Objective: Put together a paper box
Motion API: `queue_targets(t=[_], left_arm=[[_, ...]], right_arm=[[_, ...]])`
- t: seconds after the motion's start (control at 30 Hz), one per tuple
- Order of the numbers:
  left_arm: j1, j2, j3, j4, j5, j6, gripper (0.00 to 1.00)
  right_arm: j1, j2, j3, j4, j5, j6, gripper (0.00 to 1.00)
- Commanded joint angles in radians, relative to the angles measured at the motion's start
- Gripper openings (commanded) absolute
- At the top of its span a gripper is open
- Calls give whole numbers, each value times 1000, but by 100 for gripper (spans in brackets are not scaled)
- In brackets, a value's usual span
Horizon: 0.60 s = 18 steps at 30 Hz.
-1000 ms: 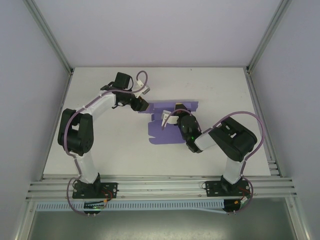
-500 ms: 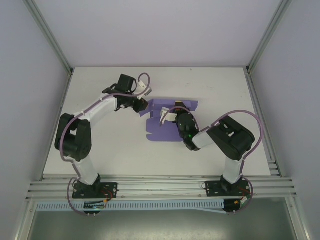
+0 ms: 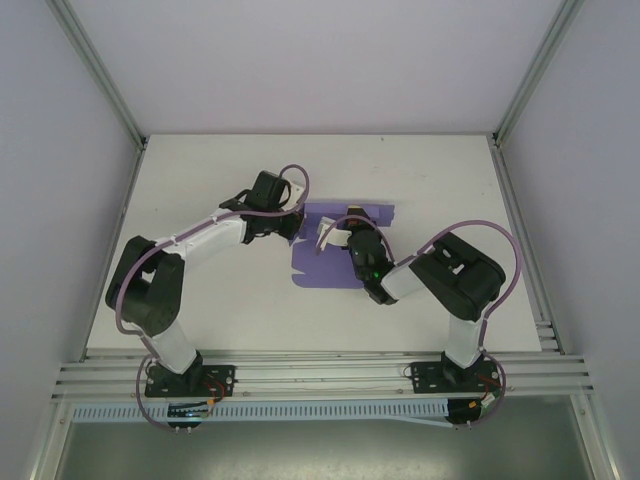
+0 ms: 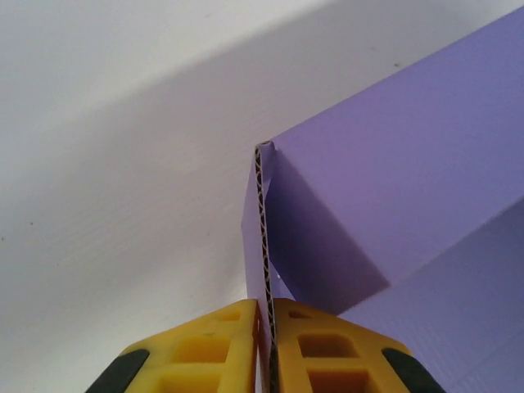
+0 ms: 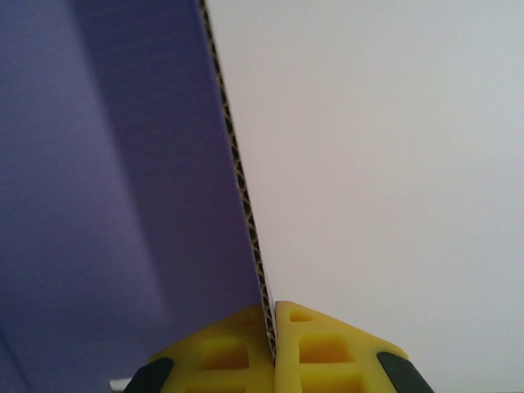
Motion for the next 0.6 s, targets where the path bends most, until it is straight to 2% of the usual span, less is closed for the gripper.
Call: queue_targets(t=[0.0, 0.2, 0.3, 0.4, 0.57], left_arm=[[-9, 24, 1, -42, -49, -99, 19], [-10, -5, -56, -21, -64, -143, 18], [-10, -5, -29, -72, -133, -202, 9], [-11, 3, 9, -143, -211, -280, 5], [-27, 15, 30, -130, -212, -423, 0]], right_arm=[[15, 18, -4, 53, 24, 30, 0], [15, 26, -6, 55, 35, 26, 0], [15, 30, -3, 58, 43, 26, 0], [22, 24, -4, 63, 50, 27, 0], [38, 25, 7, 50, 71, 42, 0]])
